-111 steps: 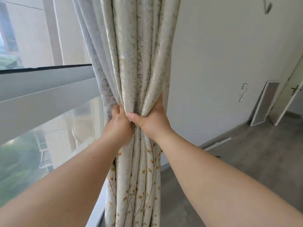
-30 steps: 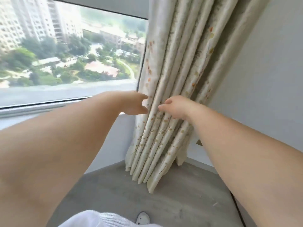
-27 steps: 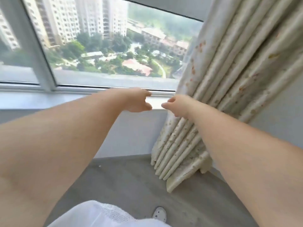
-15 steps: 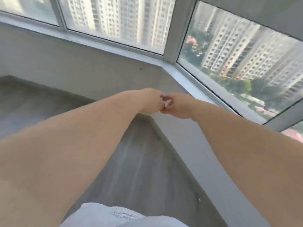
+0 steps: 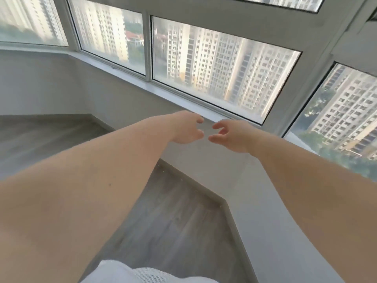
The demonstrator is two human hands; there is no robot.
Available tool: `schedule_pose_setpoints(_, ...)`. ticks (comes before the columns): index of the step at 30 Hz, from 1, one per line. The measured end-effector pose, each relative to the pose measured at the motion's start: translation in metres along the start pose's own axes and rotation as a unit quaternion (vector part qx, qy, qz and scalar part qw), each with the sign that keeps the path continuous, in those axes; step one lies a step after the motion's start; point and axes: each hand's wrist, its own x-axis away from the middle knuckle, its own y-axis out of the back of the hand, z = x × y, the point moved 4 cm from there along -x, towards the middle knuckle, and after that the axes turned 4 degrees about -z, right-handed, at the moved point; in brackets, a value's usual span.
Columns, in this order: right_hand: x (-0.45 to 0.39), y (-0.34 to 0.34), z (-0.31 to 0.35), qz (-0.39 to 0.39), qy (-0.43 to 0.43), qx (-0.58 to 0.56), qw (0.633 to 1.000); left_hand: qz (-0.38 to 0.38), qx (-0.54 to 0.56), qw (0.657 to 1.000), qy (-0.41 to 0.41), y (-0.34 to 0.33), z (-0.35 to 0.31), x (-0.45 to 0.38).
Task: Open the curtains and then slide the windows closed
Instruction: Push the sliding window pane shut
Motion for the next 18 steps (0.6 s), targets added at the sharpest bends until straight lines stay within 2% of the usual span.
schedule_pose_setpoints(5, -0.087, 0.052, 0.011, -0.077, 0.038, -0.043, 0.995, -0.062, 0.008, 0.997, 0.035, 0.050, 0.025, -0.048)
schedule_pose_setpoints(9, -0.145, 0.045, 0.057, -0.068, 0.103, -0.076, 0.989, -0.102, 0.014, 0.991, 0.089, 0.084, 0.080, -0.063)
schedule_pose_setpoints(13, -0.206, 0.033, 0.109, -0.060, 0.170, -0.056, 0.982, -0.150, 0.058, 0.978, 0.136, 0.116, 0.147, -0.090)
schedule_pose_setpoints(18, -0.285, 0.032, 0.169, -0.090, 0.199, -0.045, 0.975, -0.157, 0.046, 0.978, 0.129, 0.150, 0.232, -0.128)
